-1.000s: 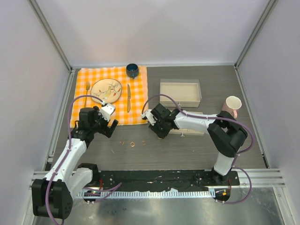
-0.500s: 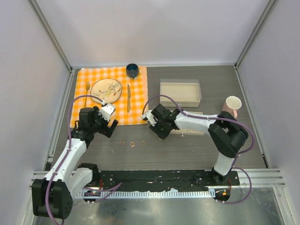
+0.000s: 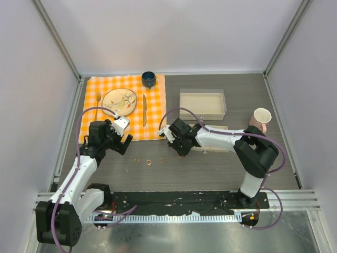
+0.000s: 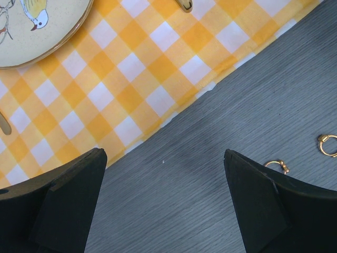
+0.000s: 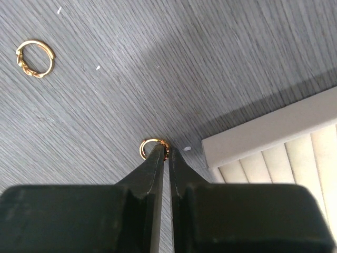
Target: Organize the mixed jewelry
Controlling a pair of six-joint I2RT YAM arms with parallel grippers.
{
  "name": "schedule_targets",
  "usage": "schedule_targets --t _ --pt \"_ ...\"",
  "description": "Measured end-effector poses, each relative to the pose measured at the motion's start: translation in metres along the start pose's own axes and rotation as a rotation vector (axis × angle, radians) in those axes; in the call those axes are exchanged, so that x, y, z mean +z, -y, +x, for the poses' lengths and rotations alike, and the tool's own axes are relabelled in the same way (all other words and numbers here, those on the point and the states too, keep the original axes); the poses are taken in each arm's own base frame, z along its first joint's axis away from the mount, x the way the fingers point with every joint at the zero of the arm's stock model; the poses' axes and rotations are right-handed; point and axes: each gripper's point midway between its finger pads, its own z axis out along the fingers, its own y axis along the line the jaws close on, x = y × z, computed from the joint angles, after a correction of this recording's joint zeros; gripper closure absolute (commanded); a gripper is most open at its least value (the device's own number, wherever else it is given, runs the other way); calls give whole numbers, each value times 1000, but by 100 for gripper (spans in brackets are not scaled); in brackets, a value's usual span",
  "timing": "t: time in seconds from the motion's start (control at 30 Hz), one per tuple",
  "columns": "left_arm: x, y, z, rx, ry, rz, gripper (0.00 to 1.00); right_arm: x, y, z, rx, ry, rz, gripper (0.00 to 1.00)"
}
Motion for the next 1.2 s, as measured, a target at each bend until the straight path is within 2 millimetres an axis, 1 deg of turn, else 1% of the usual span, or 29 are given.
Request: schedule_targets --t 0.17,0.3,0.4,0.47,0.57,0.63,0.73,0.8,0.9,0.97,1.0,1.07,1.17,1.2 --pt "-1 0 0 1 4 -1 0 -1 0 0 1 0 3 96" --pt "-3 4 0 0 19 7 0 -1 1 0 0 -1 9 99" --pt "-5 9 -5 -7 49 28 0 -4 4 1 -3 -15 24 99" --pt "-5 12 -11 -24 76 44 0 -8 6 -3 -5 -18 33 99" --pt "-7 20 -23 -78 110 83 0 -18 11 -22 -7 13 47 99" --pt "-8 24 -36 -116 135 115 0 -28 15 -44 -11 60 57 99" --pt "-13 30 -73 -170 201 173 2 -47 19 -79 -24 141 71 99" --pt "-15 35 -95 -198 241 211 5 -65 23 -107 -32 207 86 99" --pt "-19 43 -128 -248 290 271 8 -89 28 -139 -39 291 108 99" --pt "-21 49 -147 -275 312 306 11 -105 32 -157 -39 340 128 99" --pt "-20 50 -156 -295 321 314 14 -112 34 -165 -38 362 138 99" --pt "-20 59 -169 -318 324 345 15 -125 37 -178 -33 400 155 99" --pt "-18 65 -182 -354 326 364 20 -136 41 -189 -25 430 177 99" --pt "-16 67 -185 -374 325 370 23 -137 42 -191 -20 435 184 99"
